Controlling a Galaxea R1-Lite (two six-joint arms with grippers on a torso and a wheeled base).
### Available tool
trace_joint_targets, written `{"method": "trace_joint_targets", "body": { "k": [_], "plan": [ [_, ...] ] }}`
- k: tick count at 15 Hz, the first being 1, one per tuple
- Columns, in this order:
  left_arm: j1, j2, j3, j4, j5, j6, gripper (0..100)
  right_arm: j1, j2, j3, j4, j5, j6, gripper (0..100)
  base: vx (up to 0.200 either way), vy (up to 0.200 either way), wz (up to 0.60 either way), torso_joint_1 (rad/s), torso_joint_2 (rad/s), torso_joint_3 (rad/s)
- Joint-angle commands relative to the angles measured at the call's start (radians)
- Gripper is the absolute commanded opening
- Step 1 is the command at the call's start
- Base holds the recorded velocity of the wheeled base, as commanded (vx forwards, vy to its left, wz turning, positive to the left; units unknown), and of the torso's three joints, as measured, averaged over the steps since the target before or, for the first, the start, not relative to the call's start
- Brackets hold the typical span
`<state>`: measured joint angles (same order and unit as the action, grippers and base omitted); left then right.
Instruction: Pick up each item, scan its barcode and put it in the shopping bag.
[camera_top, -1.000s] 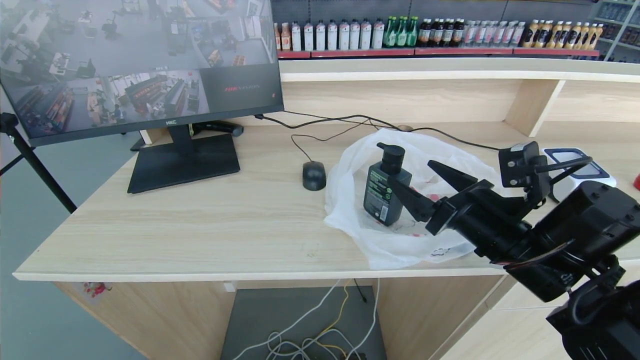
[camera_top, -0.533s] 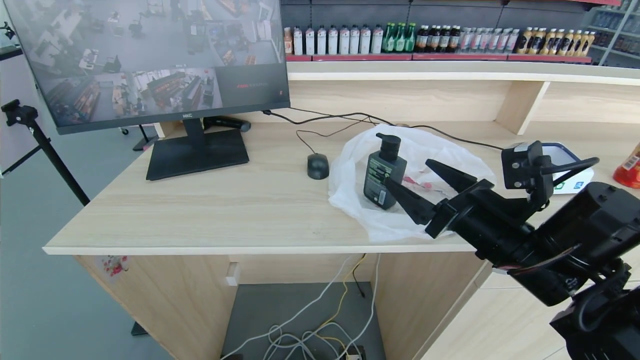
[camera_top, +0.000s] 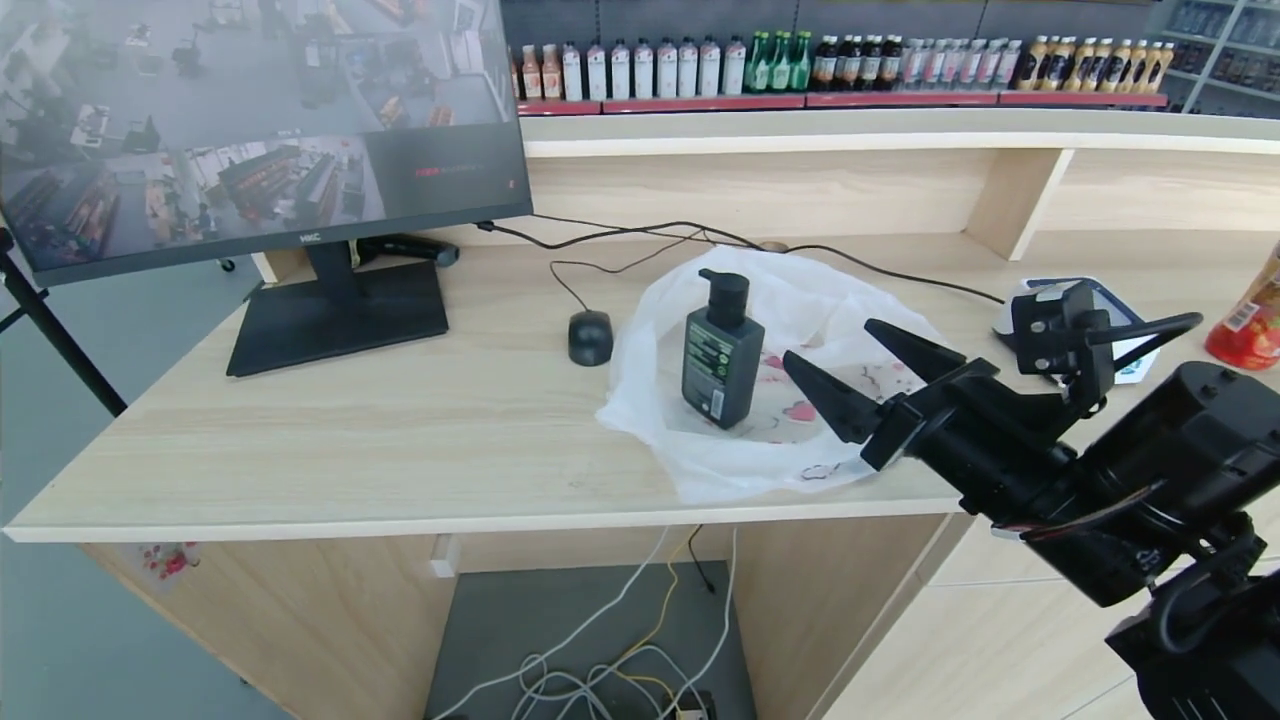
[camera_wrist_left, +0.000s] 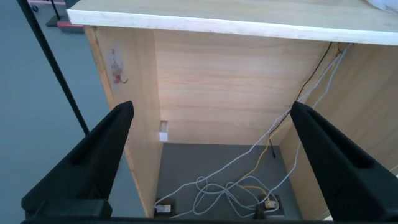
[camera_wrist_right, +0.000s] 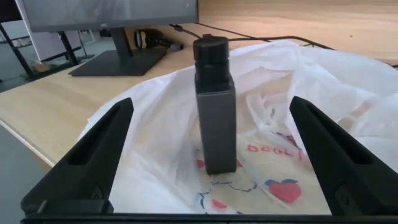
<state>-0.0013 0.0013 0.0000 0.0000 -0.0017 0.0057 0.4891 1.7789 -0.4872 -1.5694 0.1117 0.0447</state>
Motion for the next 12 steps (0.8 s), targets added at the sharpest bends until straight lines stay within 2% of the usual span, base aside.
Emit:
{"method": "trace_joint_targets", "body": {
  "k": [1, 12],
  "plan": [
    [0.000, 0.000, 0.000, 0.000, 0.000, 0.000, 100, 0.002, -0.003, -0.001, -0.001, 0.002, 0.000, 100, 0.000, -0.200, 0.00, 0.007, 0.00, 0.002],
    [0.000, 0.000, 0.000, 0.000, 0.000, -0.001, 100, 0.002, -0.024, -0.002, -0.001, 0.002, 0.000, 100, 0.000, -0.200, 0.00, 0.005, 0.00, 0.003]
  ]
}}
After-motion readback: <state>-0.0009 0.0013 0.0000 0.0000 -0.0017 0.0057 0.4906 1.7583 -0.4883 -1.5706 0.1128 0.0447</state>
